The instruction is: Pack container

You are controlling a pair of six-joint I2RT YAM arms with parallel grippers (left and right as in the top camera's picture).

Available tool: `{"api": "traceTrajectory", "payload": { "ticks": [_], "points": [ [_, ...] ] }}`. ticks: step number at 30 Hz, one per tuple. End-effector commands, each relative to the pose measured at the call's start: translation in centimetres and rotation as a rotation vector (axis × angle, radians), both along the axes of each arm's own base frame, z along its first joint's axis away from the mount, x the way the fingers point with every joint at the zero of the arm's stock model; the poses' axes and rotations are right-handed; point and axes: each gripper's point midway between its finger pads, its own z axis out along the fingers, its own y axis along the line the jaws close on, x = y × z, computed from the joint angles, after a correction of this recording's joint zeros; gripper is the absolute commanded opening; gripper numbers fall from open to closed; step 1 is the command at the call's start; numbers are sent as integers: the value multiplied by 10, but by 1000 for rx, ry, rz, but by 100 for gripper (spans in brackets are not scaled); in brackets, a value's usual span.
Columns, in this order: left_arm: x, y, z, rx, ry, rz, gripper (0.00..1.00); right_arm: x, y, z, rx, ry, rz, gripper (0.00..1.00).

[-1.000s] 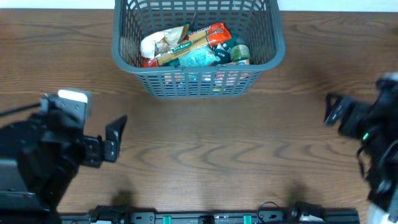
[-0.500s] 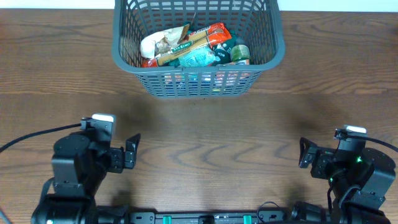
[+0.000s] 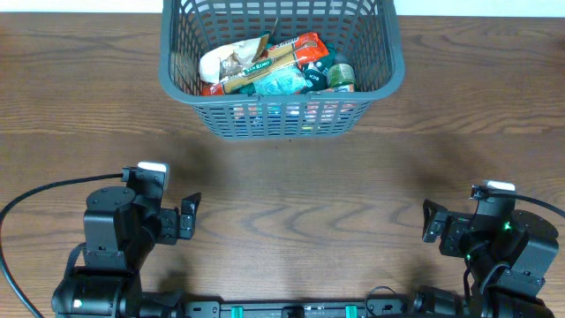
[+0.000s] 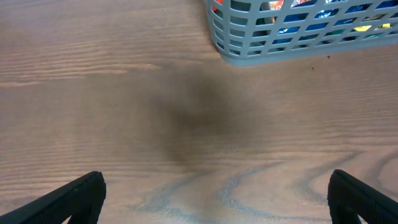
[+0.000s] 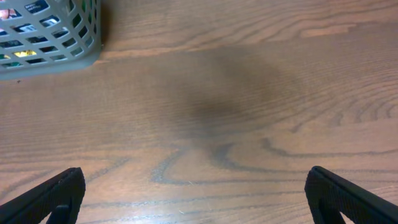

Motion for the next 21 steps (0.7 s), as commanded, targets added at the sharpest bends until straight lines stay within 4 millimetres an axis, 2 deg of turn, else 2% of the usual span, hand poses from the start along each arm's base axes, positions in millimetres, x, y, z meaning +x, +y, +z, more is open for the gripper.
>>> {"api": "traceTrajectory", "payload": {
  "ticks": [1,9,11,17,19,21],
  "points": [
    [1,2,0,-1,-1,15,99,0,3,-2,-4,4,24,99],
    [1,2,0,-1,-1,15,99,0,7,-1,-9,-1,47,99],
    [1,2,0,-1,-1,15,99,-1,10,4,-62,-19,83,99],
    [1,2,0,-1,-1,15,99,-12,52,35,-69,-250,298,99],
    [1,2,0,-1,-1,15,99,-12,59,38,-72,-329,338,99],
    [1,2,0,-1,-1,15,99,-5,64,32,-73,-376,363,99]
  ]
}}
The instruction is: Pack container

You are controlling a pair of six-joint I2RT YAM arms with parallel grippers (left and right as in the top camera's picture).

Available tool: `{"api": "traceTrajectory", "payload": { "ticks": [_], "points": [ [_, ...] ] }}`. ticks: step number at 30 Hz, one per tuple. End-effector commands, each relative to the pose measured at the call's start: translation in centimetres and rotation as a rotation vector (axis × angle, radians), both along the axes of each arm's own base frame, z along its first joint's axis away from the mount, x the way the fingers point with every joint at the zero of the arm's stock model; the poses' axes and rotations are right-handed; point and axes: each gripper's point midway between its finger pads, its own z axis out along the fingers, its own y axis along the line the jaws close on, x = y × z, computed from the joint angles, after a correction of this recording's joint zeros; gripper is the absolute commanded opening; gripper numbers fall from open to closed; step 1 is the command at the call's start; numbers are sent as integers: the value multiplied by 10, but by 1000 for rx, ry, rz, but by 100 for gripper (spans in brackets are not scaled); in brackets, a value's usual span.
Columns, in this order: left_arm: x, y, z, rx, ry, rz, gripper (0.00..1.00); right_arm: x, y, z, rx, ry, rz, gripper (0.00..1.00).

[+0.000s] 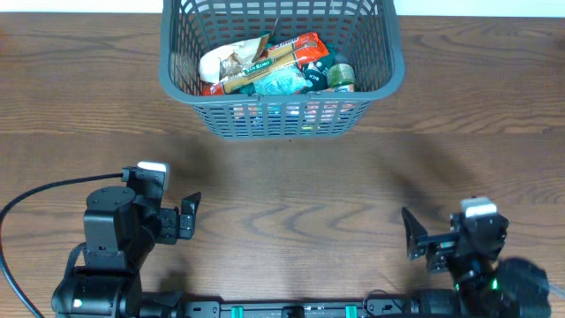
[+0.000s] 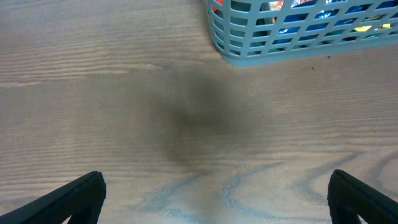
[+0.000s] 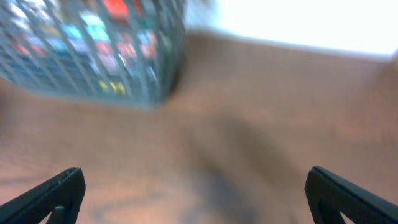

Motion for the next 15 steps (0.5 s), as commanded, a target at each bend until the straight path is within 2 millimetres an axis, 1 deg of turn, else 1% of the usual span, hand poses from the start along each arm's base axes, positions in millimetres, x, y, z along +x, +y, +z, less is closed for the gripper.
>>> {"api": "traceTrajectory", "payload": {
  "ticks": [1,4,8,12,15],
  "points": [
    [1,2,0,-1,0,15,99,10,10,-22,-9,-24,60,99],
    [1,2,0,-1,0,15,99,35,17,-44,-6,-77,85,99],
    [1,2,0,-1,0,15,99,62,24,-61,-1,-192,97,99],
    [1,2,0,-1,0,15,99,74,18,-78,-9,-245,52,99],
    [1,2,0,-1,0,15,99,76,13,-88,-16,-253,23,99]
  ]
}}
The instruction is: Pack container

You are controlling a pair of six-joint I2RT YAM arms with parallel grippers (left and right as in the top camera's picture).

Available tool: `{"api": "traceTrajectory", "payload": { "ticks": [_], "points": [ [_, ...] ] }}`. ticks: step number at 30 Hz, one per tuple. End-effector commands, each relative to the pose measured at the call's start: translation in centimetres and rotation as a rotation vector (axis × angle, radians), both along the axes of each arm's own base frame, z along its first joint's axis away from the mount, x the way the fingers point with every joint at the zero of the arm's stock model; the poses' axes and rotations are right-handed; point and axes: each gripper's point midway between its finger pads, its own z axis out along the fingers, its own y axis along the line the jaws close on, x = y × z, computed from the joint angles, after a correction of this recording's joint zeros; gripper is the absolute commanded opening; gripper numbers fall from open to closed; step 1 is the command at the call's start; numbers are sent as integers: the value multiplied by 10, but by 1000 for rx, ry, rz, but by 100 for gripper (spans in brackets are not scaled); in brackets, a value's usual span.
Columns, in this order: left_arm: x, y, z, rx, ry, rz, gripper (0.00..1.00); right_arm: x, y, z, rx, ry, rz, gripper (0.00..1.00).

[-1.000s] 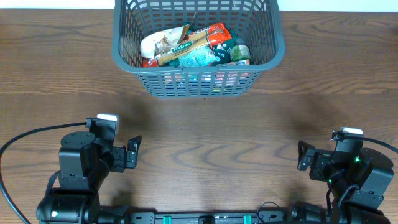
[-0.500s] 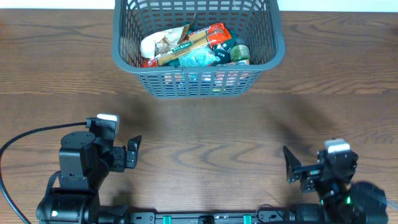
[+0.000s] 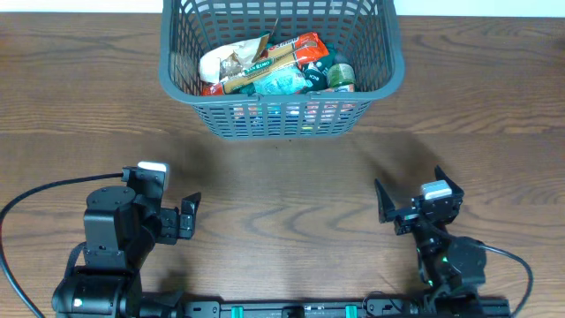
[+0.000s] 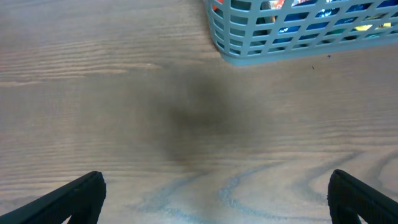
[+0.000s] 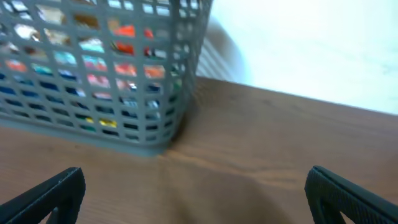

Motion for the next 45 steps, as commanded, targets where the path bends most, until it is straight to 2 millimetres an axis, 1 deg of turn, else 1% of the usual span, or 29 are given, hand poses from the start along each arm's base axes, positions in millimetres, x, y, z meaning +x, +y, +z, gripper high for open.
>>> {"api": "traceTrajectory", "payload": {
  "ticks": [1,5,8,12,16,42,45],
  "points": [
    [1,2,1,-1,-3,15,99,0,-7,-8,-12,-12,-42,99],
    [1,2,1,-1,-3,15,99,-3,-13,-24,-19,17,-72,99],
    [1,2,1,-1,-3,15,99,-3,-17,-18,-16,-10,-91,99],
    [1,2,1,-1,-3,15,99,-3,-21,-12,46,-29,-117,99],
    [1,2,1,-1,-3,15,99,-3,-20,-12,67,-26,-111,99],
    [1,2,1,-1,-4,15,99,-3,-21,-12,66,-25,-113,99],
    [-1,5,5,13,-25,16,98,-3,-21,-12,66,-26,-113,99]
  ]
}}
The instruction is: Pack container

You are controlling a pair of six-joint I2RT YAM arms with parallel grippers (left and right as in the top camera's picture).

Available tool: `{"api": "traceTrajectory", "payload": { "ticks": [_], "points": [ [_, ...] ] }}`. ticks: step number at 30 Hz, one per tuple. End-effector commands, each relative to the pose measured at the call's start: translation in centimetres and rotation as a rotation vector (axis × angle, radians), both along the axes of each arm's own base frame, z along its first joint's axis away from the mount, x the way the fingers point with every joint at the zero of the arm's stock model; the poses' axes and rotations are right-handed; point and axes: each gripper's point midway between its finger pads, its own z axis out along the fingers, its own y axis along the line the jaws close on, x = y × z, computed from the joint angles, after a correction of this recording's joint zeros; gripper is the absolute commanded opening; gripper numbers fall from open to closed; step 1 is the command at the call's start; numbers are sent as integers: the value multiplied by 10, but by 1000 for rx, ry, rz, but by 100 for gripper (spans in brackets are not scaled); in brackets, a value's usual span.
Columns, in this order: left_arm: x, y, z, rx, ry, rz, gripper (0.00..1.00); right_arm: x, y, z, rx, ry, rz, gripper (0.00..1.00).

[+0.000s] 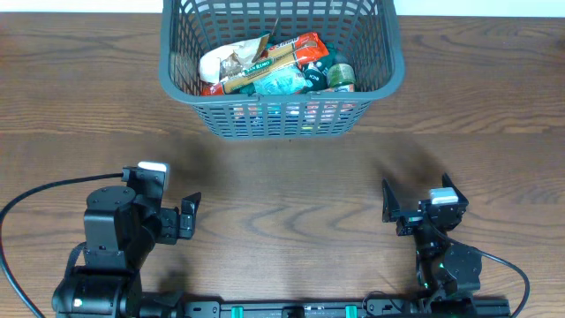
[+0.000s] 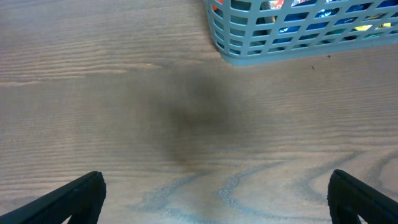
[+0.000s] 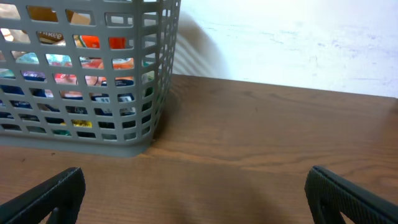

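Observation:
A grey plastic basket stands at the far middle of the wooden table, filled with several snack packets. Its corner shows in the left wrist view and its side wall in the right wrist view. My left gripper rests low at the near left, open and empty, well short of the basket. My right gripper sits low at the near right, open and empty, tilted up toward the basket's right corner.
Bare brown wooden table stretches between the grippers and the basket. A white wall rises behind the table's far edge. A black cable loops by the left arm.
My right gripper has shifted slightly right and back toward the near edge, with its camera now sharp on the basket's right side. The left arm is unchanged.
My right arm first sat at the near right looking down at the table. It then pulled lower and turned, then stood closer to the middle facing the basket, and now sits slightly right of that. The left arm stayed still; both grippers stayed open.

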Motion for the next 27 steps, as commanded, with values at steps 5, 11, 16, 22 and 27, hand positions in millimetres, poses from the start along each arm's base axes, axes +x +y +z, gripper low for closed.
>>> {"api": "traceTrajectory", "payload": {
  "ticks": [5,11,16,22,27],
  "points": [
    [-14,5,30,-5,-180,14,99,0,-3,-1,16,-3,-14,99],
    [-9,5,35,-22,-444,16,99,0,-3,-1,16,-3,-14,99],
    [8,3,12,-34,-583,15,99,0,-3,-1,16,-3,-14,99],
    [25,2,6,21,-738,-10,99,0,-3,-1,16,-3,-14,99],
    [31,2,-14,78,-744,-35,99,0,-3,-1,16,-3,-14,99]
  ]
}}
